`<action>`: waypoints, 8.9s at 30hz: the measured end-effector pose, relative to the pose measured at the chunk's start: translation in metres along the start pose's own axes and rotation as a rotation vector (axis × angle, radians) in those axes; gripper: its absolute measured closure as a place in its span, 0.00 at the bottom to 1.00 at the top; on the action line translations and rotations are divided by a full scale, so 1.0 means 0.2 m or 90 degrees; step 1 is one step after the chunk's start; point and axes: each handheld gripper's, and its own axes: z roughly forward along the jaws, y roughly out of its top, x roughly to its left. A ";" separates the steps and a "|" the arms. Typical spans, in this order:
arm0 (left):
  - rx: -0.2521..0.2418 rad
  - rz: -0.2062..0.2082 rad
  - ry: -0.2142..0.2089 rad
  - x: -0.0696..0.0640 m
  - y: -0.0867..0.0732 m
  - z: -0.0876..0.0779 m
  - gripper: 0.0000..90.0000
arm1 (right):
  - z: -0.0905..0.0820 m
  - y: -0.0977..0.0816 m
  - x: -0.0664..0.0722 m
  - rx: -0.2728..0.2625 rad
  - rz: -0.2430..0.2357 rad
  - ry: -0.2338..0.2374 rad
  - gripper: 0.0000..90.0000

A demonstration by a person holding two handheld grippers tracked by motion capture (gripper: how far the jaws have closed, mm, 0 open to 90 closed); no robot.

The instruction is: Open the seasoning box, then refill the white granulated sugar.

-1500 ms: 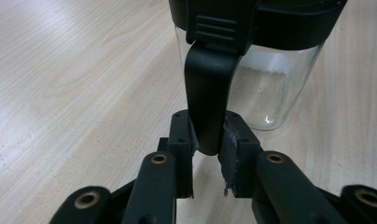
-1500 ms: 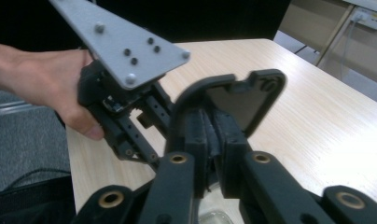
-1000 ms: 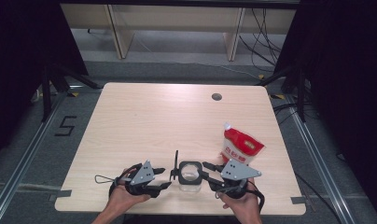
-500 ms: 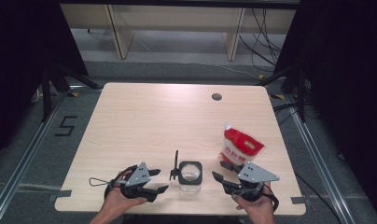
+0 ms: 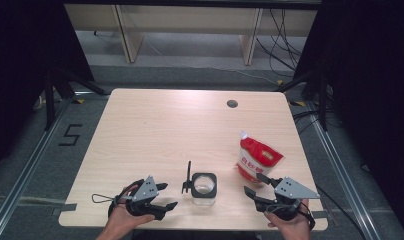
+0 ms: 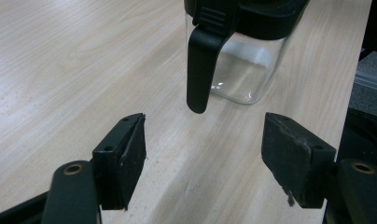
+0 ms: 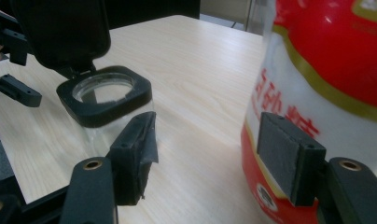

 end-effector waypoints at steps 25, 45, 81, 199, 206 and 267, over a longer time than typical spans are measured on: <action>0.023 -0.012 0.015 0.01 -0.01 0.02 0.22 | -0.09 -0.12 -0.15 0.010 0.034 -0.089 0.20; 0.036 0.005 0.026 0.03 -0.02 0.03 0.21 | 0.04 -0.14 -0.25 0.019 0.029 -0.087 0.20; 0.041 0.014 0.020 0.02 -0.03 0.05 0.21 | 0.25 -0.14 -0.33 -0.023 -0.011 -0.049 0.24; 0.048 0.012 0.024 0.03 -0.04 0.05 0.21 | 0.02 0.02 0.16 0.138 -0.725 -0.278 0.46; 0.048 0.036 0.022 0.04 -0.03 0.04 0.21 | 0.04 0.03 0.19 0.165 -0.801 -0.284 0.46; 0.055 0.021 0.019 0.04 -0.04 0.05 0.21 | 0.10 0.10 0.22 0.188 -1.051 -0.286 0.47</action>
